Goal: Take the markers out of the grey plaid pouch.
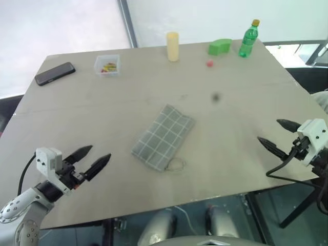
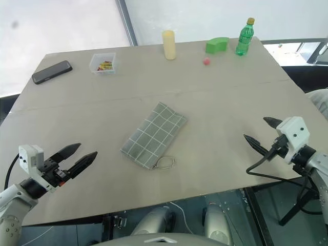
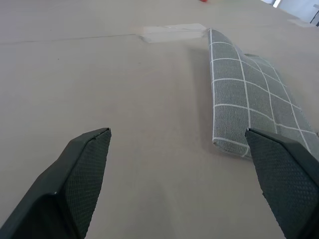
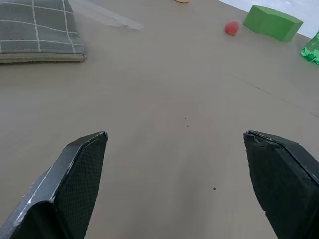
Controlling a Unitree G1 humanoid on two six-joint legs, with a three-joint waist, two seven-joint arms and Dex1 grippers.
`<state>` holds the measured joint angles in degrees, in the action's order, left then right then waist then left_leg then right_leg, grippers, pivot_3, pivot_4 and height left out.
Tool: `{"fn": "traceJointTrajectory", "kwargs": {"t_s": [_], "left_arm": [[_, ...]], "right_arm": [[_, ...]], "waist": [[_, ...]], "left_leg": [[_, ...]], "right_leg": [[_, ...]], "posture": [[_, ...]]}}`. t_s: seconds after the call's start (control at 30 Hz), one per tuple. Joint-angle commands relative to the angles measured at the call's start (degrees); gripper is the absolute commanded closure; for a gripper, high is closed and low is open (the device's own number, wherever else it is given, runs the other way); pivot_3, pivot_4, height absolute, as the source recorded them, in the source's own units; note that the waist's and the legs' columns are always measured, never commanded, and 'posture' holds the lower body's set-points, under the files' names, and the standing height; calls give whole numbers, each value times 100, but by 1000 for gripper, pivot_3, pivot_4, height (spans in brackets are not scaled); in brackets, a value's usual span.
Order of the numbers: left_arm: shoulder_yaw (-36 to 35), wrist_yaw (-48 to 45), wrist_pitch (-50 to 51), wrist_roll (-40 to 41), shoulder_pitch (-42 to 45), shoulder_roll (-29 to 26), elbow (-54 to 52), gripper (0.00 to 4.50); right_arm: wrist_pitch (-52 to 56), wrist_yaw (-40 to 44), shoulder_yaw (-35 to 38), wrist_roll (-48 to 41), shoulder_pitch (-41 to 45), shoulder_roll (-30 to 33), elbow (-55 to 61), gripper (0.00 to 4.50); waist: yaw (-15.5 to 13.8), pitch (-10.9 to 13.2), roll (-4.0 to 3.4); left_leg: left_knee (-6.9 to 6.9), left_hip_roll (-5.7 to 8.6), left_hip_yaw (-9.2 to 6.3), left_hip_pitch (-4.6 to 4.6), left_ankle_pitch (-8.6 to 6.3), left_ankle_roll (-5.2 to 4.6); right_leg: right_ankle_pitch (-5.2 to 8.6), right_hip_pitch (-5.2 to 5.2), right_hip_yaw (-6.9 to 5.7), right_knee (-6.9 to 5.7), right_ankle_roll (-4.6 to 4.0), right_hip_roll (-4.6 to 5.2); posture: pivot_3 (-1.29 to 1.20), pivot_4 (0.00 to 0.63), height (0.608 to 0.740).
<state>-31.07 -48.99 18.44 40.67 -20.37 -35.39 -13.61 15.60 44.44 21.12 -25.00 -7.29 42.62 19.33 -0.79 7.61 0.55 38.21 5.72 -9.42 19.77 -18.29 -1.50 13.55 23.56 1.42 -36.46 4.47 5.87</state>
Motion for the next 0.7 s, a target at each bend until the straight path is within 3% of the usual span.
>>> {"fn": "traceJointTrajectory", "kwargs": {"t_s": [0.03, 0.33, 0.57, 0.7], "left_arm": [[-97, -52, 27, 33, 87, -105, -45, 14], [231, -256, -305, -296, 219, -37, -251, 14], [797, -476, -3120, -2333, 440, -156, 566, 14], [891, -683, -4834, -2900, 544, -335, 1396, 14]], "right_arm": [[-101, 98, 143, -36, 46, 90, 88, 26], [-331, 350, -112, -113, 337, -76, 119, 26], [-380, 866, -248, -478, 219, -25, 504, 26], [-568, 1381, -287, -616, 0, 109, 870, 26]], "waist": [[0, 0, 0], [8, 2, -1], [-12, 3, -3], [-5, 5, -5]], "left_leg": [[0, 0, 0, 0, 0, 0], [-3, 0, 0, 0, 0, 0], [-5, 0, -2, 4, -1, 0], [-23, -1, -3, 6, -3, -4]], "right_leg": [[0, 0, 0, 0, 0, 0], [0, 0, -1, 5, 0, 0], [-1, -2, -6, 17, -1, 3], [-1, -1, -8, 39, 0, 3]], "posture": [[0, 150, 740], [0, 150, 740], [0, 150, 740], [0, 150, 740]]}}
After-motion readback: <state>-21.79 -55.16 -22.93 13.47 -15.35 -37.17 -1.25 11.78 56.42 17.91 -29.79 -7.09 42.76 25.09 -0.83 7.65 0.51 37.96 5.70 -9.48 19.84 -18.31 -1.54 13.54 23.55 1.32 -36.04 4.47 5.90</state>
